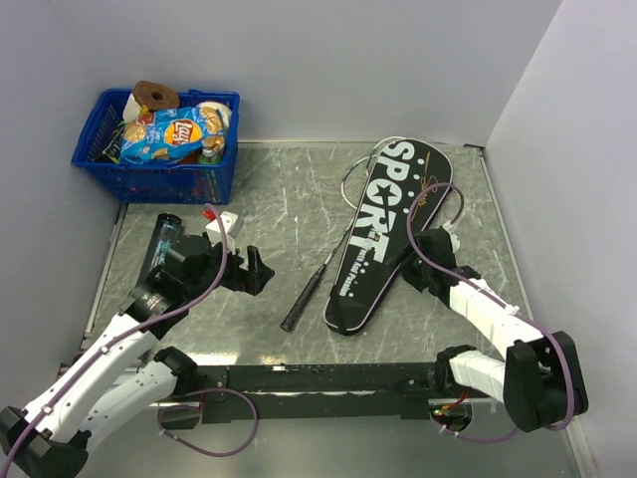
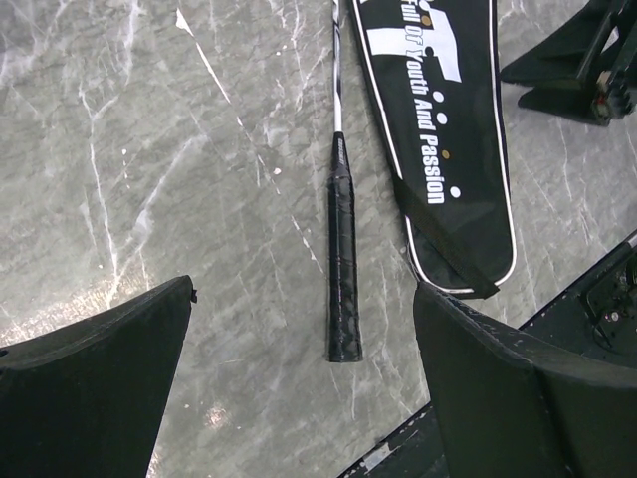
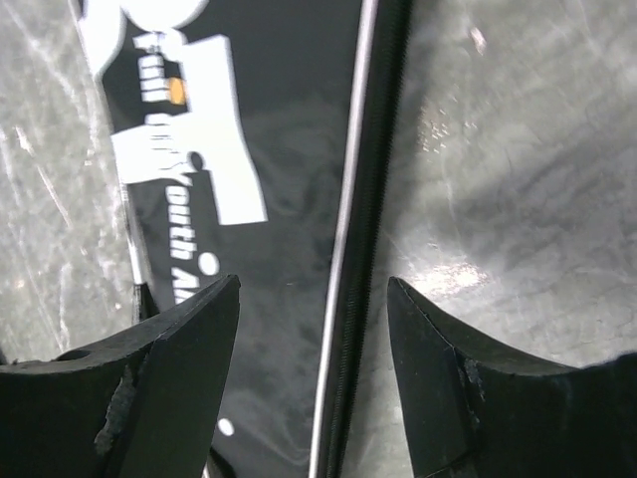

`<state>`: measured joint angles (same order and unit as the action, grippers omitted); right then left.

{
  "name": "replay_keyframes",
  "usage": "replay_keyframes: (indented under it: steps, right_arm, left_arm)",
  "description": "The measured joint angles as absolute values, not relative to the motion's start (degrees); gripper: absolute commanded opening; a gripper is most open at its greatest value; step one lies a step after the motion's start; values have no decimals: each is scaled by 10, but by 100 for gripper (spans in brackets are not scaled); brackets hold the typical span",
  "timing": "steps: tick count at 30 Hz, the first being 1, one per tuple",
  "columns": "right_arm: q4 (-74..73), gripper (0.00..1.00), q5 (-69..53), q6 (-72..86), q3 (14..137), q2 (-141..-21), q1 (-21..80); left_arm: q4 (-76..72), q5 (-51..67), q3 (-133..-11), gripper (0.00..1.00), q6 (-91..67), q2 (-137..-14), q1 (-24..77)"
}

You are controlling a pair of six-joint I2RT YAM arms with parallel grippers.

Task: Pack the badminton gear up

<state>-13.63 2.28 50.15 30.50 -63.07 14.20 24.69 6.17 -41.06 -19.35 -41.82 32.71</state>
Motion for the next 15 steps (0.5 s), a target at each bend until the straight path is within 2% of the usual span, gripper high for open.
replay_keyframes:
  steps: [10,13,15]
  right_arm:
    - [-23,69,5,551,242,-688,142]
    - [45,63,-8,568,227,-709,141]
    - [75,49,-11,578,217,-715,141]
  left_arm:
    - [244,61,-408,97,-193,-399,327]
    - [245,61,-407,97,-192,-401,327]
    - [245,61,-407,97,-192,-401,327]
